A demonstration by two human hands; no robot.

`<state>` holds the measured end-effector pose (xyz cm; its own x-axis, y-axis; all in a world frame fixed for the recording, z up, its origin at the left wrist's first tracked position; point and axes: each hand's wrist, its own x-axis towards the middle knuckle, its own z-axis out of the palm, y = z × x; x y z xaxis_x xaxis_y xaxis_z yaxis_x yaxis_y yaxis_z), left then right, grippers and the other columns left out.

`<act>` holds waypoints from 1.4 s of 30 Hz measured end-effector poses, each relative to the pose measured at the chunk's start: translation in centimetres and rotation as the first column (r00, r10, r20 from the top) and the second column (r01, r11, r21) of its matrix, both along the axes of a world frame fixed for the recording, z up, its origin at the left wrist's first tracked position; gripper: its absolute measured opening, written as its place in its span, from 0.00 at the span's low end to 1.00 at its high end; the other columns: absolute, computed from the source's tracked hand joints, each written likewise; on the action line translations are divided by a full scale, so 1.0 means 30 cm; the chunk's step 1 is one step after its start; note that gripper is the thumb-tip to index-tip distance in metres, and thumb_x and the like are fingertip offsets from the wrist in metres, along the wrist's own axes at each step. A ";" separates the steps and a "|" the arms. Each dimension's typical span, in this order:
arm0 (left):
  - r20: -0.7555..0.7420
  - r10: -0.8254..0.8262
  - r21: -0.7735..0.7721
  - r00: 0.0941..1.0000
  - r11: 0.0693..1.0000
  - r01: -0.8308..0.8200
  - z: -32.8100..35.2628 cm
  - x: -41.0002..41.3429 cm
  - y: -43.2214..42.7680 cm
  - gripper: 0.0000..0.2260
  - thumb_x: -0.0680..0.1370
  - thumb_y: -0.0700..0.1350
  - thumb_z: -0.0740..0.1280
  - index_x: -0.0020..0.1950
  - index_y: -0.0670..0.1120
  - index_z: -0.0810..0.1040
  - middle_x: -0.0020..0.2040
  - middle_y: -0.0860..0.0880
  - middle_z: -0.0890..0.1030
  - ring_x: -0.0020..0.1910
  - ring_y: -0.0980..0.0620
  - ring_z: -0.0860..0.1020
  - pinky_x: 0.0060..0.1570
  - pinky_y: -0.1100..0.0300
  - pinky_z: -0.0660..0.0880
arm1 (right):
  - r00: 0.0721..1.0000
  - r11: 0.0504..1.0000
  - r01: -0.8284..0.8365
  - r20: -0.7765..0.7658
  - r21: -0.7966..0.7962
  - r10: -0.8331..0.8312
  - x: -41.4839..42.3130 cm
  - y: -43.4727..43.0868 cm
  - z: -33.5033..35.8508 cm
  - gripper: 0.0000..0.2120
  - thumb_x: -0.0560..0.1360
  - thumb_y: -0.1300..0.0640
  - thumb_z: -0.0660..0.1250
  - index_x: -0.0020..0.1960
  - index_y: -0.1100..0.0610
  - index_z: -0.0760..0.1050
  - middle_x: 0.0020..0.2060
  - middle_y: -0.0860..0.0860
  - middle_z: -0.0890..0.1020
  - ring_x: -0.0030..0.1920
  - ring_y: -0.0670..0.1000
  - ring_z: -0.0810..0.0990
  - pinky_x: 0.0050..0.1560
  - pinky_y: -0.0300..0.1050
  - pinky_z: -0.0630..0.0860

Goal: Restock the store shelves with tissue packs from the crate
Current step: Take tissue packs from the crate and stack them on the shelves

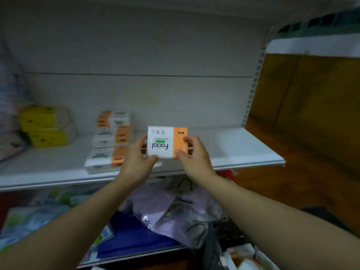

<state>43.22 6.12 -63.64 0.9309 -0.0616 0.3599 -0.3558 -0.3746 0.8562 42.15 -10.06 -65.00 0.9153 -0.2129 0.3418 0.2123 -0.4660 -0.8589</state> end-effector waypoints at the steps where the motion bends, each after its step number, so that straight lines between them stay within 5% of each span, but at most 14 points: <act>1: -0.002 0.033 -0.018 0.999 0.999 -0.033 0.005 0.000 0.049 0.23 0.72 0.33 0.68 0.59 0.54 0.68 0.48 0.59 0.76 0.47 0.62 0.76 0.49 0.66 0.74 | 0.999 0.999 -0.037 -0.006 -0.021 0.037 0.012 0.052 0.004 0.21 0.73 0.58 0.69 0.64 0.52 0.69 0.60 0.51 0.72 0.54 0.49 0.75 0.59 0.46 0.74; 3: -0.023 0.111 -0.061 0.994 0.992 -0.112 0.012 0.009 0.163 0.19 0.73 0.37 0.69 0.58 0.52 0.67 0.50 0.56 0.76 0.50 0.56 0.76 0.50 0.58 0.74 | 0.991 0.990 -0.135 -0.023 -0.047 0.134 0.041 0.167 0.009 0.26 0.72 0.58 0.70 0.68 0.53 0.67 0.61 0.51 0.69 0.55 0.49 0.75 0.61 0.45 0.74; 8: -0.029 0.285 0.006 0.958 0.959 -0.285 -0.008 0.065 0.394 0.15 0.74 0.41 0.69 0.59 0.48 0.71 0.58 0.47 0.77 0.52 0.50 0.77 0.50 0.57 0.74 | 0.974 0.961 -0.227 -0.025 -0.159 0.226 0.107 0.373 0.020 0.24 0.76 0.60 0.65 0.71 0.53 0.65 0.64 0.53 0.68 0.57 0.51 0.75 0.58 0.37 0.70; 11: -0.028 0.335 0.062 0.942 0.941 -0.333 -0.044 0.056 0.468 0.11 0.75 0.44 0.68 0.56 0.51 0.72 0.57 0.46 0.76 0.50 0.50 0.77 0.45 0.57 0.75 | 0.967 0.947 -0.255 -0.064 -0.196 0.247 0.110 0.446 -0.006 0.22 0.78 0.58 0.62 0.70 0.52 0.65 0.64 0.53 0.68 0.56 0.51 0.75 0.56 0.36 0.68; 15: -0.019 0.358 0.161 0.934 0.923 -0.351 -0.099 0.039 0.515 0.11 0.76 0.46 0.66 0.58 0.50 0.73 0.57 0.49 0.78 0.52 0.51 0.77 0.51 0.54 0.75 | 0.967 0.930 -0.255 -0.079 -0.266 0.243 0.109 0.489 -0.065 0.20 0.79 0.58 0.61 0.70 0.53 0.66 0.63 0.54 0.70 0.58 0.51 0.74 0.55 0.32 0.65; 22: -0.054 0.383 0.235 0.922 0.903 -0.361 -0.113 0.062 0.510 0.13 0.78 0.46 0.64 0.62 0.49 0.72 0.60 0.46 0.78 0.58 0.46 0.76 0.54 0.54 0.72 | 0.990 0.909 -0.143 -0.040 -0.391 0.138 0.148 0.487 -0.091 0.18 0.79 0.56 0.59 0.69 0.50 0.68 0.62 0.52 0.74 0.62 0.54 0.69 0.62 0.49 0.69; 26: -0.057 0.340 0.319 0.939 0.897 -0.306 -0.085 0.059 0.492 0.19 0.77 0.45 0.65 0.68 0.49 0.68 0.63 0.46 0.76 0.60 0.45 0.74 0.55 0.56 0.70 | 0.979 0.902 -0.203 -0.096 -0.380 0.179 0.159 0.468 -0.072 0.23 0.79 0.56 0.60 0.73 0.52 0.62 0.67 0.54 0.71 0.66 0.54 0.67 0.65 0.43 0.64; 29: 0.075 0.284 0.382 0.956 0.877 -0.290 -0.060 0.055 0.453 0.24 0.76 0.45 0.67 0.71 0.47 0.66 0.70 0.46 0.69 0.68 0.47 0.67 0.66 0.55 0.64 | 0.975 0.901 -0.222 -0.112 -0.373 0.194 0.138 0.410 -0.059 0.27 0.78 0.54 0.62 0.75 0.51 0.58 0.69 0.53 0.67 0.67 0.53 0.67 0.66 0.42 0.63; 32: 0.162 0.176 0.454 0.971 0.860 -0.231 -0.031 0.039 0.362 0.26 0.76 0.47 0.66 0.72 0.47 0.64 0.75 0.46 0.61 0.75 0.47 0.56 0.73 0.54 0.54 | 0.983 0.907 -0.180 -0.092 -0.382 0.156 0.104 0.302 -0.045 0.26 0.78 0.54 0.63 0.74 0.52 0.60 0.69 0.54 0.67 0.67 0.52 0.68 0.65 0.41 0.64; 36: 0.222 -0.038 0.486 0.974 0.871 -0.077 -0.018 -0.005 0.160 0.26 0.76 0.46 0.67 0.72 0.46 0.65 0.76 0.46 0.60 0.75 0.47 0.56 0.73 0.55 0.52 | 0.998 0.921 -0.067 -0.043 -0.385 0.055 0.030 0.101 -0.049 0.23 0.77 0.55 0.64 0.71 0.54 0.65 0.66 0.53 0.69 0.65 0.52 0.70 0.65 0.43 0.66; 42: 0.035 -0.300 0.543 0.953 0.806 0.234 -0.129 -0.065 -0.229 0.28 0.76 0.46 0.67 0.74 0.47 0.62 0.76 0.45 0.58 0.75 0.49 0.57 0.71 0.62 0.51 | 0.980 0.896 0.054 -0.148 -0.441 -0.132 -0.162 -0.266 -0.135 0.22 0.77 0.54 0.65 0.69 0.53 0.66 0.66 0.52 0.68 0.66 0.52 0.69 0.66 0.44 0.66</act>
<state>41.26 -0.76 -67.53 0.8039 -0.5128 0.3012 -0.5909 -0.6315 0.5020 37.30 -18.04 -69.06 0.9509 -0.1670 0.2607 0.0185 -0.8099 -0.5863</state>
